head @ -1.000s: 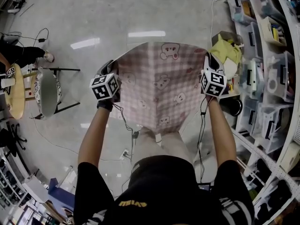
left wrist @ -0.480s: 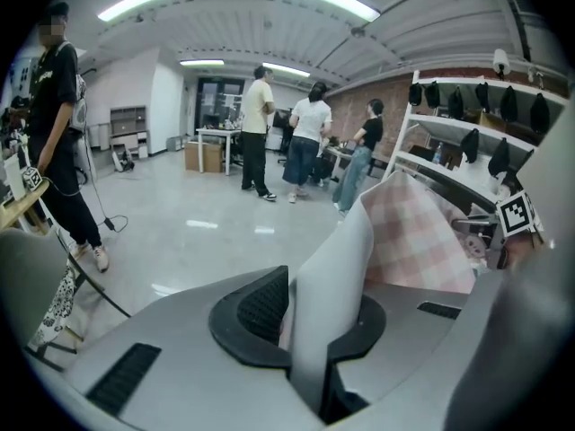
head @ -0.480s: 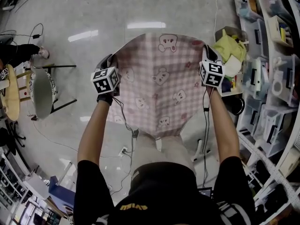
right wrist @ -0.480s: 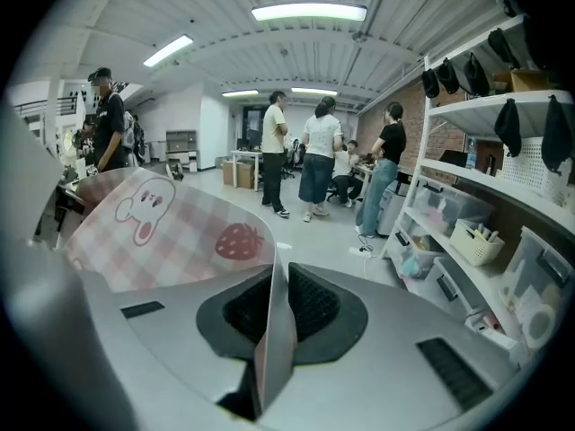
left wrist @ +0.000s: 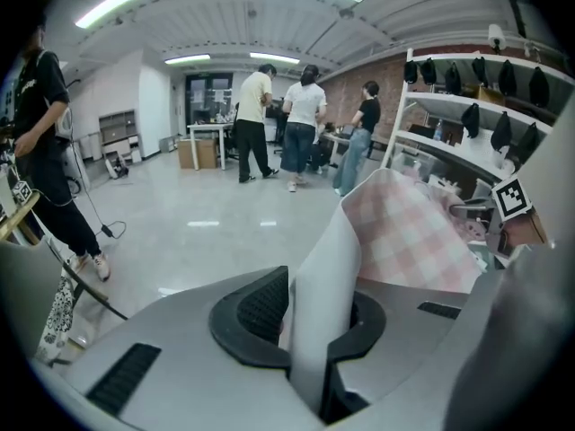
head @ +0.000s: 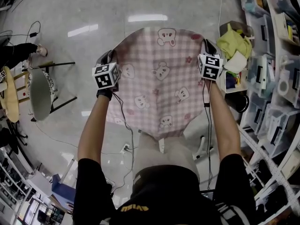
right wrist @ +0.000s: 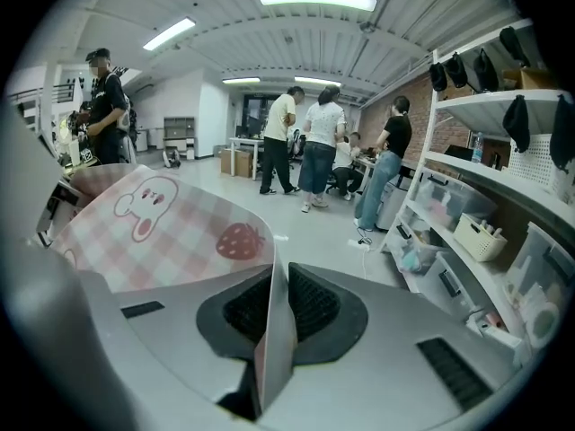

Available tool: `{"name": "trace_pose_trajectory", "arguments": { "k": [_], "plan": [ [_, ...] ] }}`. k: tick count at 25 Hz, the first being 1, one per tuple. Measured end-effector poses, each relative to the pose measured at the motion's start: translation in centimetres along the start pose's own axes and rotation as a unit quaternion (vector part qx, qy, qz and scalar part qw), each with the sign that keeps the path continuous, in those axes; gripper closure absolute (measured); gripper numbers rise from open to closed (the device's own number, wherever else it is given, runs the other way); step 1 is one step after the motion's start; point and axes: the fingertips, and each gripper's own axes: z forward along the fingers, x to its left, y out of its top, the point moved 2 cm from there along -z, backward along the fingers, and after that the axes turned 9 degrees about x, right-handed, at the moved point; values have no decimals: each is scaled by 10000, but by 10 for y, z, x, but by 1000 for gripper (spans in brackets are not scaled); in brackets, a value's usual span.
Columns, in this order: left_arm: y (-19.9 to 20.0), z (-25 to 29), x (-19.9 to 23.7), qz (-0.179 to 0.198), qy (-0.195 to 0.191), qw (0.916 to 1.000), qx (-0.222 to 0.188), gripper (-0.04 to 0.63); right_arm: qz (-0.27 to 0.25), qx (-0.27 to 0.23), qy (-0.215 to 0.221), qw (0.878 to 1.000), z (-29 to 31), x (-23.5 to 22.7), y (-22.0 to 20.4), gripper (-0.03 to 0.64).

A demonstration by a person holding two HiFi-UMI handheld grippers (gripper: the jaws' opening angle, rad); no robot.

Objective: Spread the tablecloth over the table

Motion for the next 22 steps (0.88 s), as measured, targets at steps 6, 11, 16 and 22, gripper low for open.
{"name": "trace_pose_trajectory", "arguments": {
  "k": [6,11,16,22],
  "plan": [
    [-12,21,2,-163,6,9999,-47,530,-107,26,-29,9999,24,6,-14,591],
    [-22,31,5,-276,-120,9986,434,276,35,167,265,9995,39,11,-17,335],
    [-38,21,14,398,199,9939,1010,233,-297,177,321,9989,24,17,-3,252],
    [-48,-9,24,743,386,9911,1039,212,-36,182,133,9997,-14,6,-20,225]
  ]
}}
